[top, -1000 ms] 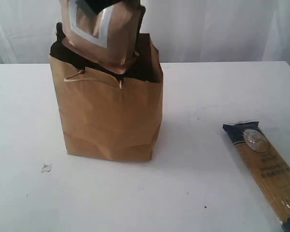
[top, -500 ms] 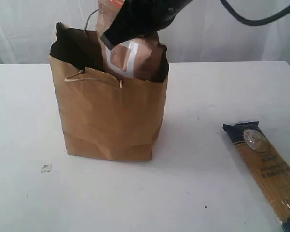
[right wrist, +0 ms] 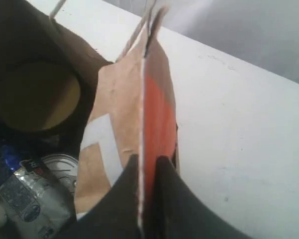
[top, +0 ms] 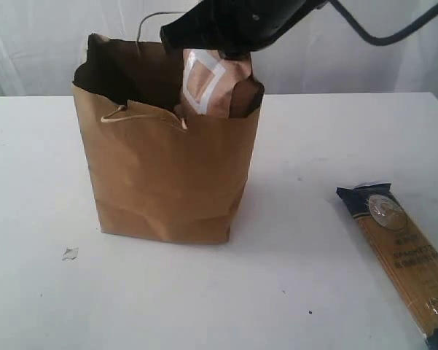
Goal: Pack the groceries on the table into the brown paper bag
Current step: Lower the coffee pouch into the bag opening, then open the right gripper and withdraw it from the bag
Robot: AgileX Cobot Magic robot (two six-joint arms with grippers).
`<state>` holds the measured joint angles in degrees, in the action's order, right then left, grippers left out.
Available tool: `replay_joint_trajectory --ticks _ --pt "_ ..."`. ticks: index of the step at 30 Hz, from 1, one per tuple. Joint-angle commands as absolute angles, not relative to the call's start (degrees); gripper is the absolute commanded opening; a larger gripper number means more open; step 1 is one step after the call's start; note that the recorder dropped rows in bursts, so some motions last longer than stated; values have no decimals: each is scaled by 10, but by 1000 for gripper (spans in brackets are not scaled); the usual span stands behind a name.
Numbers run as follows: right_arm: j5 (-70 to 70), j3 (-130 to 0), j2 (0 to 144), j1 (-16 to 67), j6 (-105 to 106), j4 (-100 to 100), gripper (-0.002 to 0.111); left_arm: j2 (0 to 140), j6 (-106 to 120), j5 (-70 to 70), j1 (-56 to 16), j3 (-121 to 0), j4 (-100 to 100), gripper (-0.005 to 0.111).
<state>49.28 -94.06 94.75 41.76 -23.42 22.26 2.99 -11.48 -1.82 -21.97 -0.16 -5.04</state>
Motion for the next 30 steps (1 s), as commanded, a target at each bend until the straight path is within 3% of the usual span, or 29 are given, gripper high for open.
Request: replay_joint_trajectory --ticks 1,14,17,24,30 --pt "495 -946 969 415 -261 247 0 27 -116 -16 -220 0 -54 0" --pt "505 -948 1010 415 -272 242 1 27 -116 -16 -220 0 -54 0" --pt "498 -948 999 415 -267 228 10 27 -116 -16 -220 0 -54 0" --pt "498 -948 979 417 -240 193 53 27 -116 -16 -220 0 -54 0" --pt "476 -948 962 422 -236 195 60 27 -116 -16 -220 0 -54 0"
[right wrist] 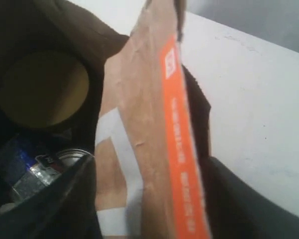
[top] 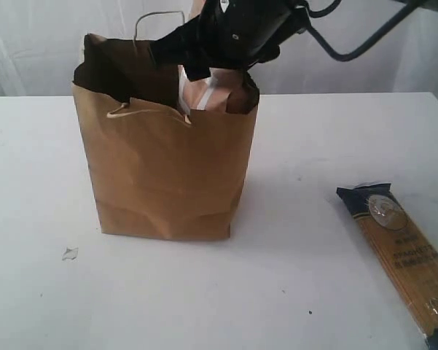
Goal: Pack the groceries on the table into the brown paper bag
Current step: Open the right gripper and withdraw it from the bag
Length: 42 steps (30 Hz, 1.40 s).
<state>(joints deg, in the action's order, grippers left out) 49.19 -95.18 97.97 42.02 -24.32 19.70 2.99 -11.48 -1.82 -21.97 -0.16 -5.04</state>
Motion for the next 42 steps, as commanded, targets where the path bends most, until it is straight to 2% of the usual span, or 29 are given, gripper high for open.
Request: replay_joint_trajectory --ticks 1,23,32,42 --pt "471 -948 959 422 -235 195 60 27 -116 -16 -220 0 -54 0" --pt "401 -947 844 422 -218 210 60 27 -116 -16 -220 0 -54 0" --pt "449 -944 809 428 -181 219 60 27 -116 -16 -220 0 -54 0" --pt "468 -858 697 428 -182 263 60 27 -116 -16 -220 0 -54 0"
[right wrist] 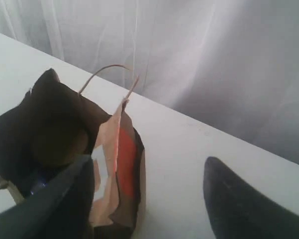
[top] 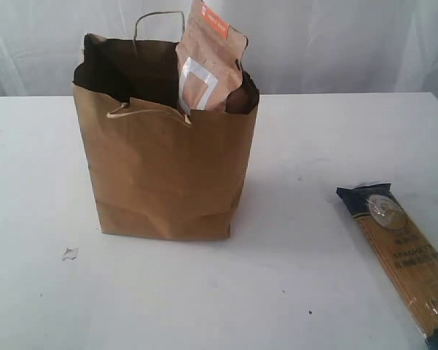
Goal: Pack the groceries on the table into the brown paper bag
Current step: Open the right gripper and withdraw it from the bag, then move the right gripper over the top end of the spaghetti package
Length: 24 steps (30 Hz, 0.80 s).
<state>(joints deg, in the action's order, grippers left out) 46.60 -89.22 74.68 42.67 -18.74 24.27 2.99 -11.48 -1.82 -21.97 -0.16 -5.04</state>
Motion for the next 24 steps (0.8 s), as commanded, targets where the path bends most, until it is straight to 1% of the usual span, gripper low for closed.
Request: replay_joint_trajectory --ticks 1,10,15,17,21,24 --pt "470 -845 680 428 -183 270 60 27 -116 -16 -220 0 -54 0" --pt "530 -728 542 428 -236 360 60 27 -116 -16 -220 0 -54 0" --pt "590 -651 493 428 -249 366 60 27 -116 -16 -220 0 -54 0" --pt "608 -616 479 428 -266 373 63 27 -116 -16 -220 0 -54 0" --pt "614 -537 466 428 -309 388 78 27 -116 -16 -220 0 -54 0" --pt "598 -483 470 428 -320 388 82 27 -116 -16 -220 0 -54 0"
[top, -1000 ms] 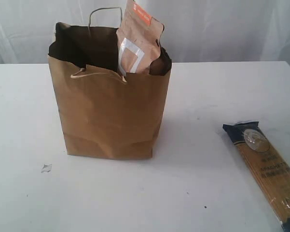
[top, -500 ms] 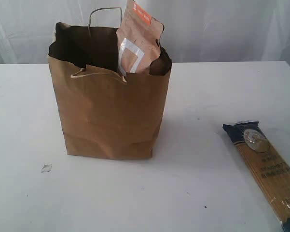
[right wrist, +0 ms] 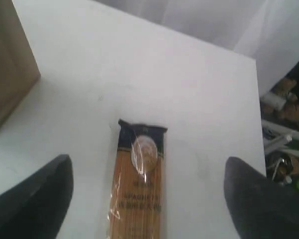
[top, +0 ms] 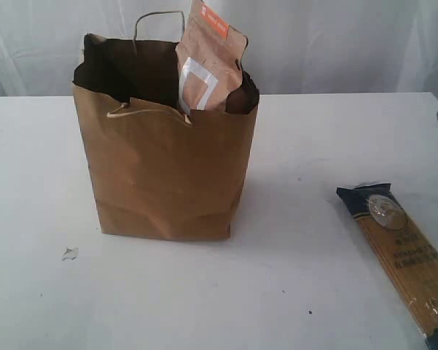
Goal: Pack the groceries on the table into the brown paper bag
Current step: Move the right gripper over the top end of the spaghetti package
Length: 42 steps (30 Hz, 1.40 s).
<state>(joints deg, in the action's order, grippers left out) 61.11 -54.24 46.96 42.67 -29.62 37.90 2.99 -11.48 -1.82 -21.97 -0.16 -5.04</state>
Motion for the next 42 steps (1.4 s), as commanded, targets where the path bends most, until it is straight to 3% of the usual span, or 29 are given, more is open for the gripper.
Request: replay_joint_trajectory --ticks 1,12,26,42 --pt "589 -468 475 428 -327 388 82 27 -116 -16 -220 0 -54 0" --pt "461 -424 557 338 -356 304 82 27 -116 -16 -220 0 -54 0" --pt "294 -427 723 145 -100 124 82 27 -116 -16 -220 0 -54 0" --pt "190 -463 874 103 -47 80 82 27 -116 -16 -220 0 -54 0"
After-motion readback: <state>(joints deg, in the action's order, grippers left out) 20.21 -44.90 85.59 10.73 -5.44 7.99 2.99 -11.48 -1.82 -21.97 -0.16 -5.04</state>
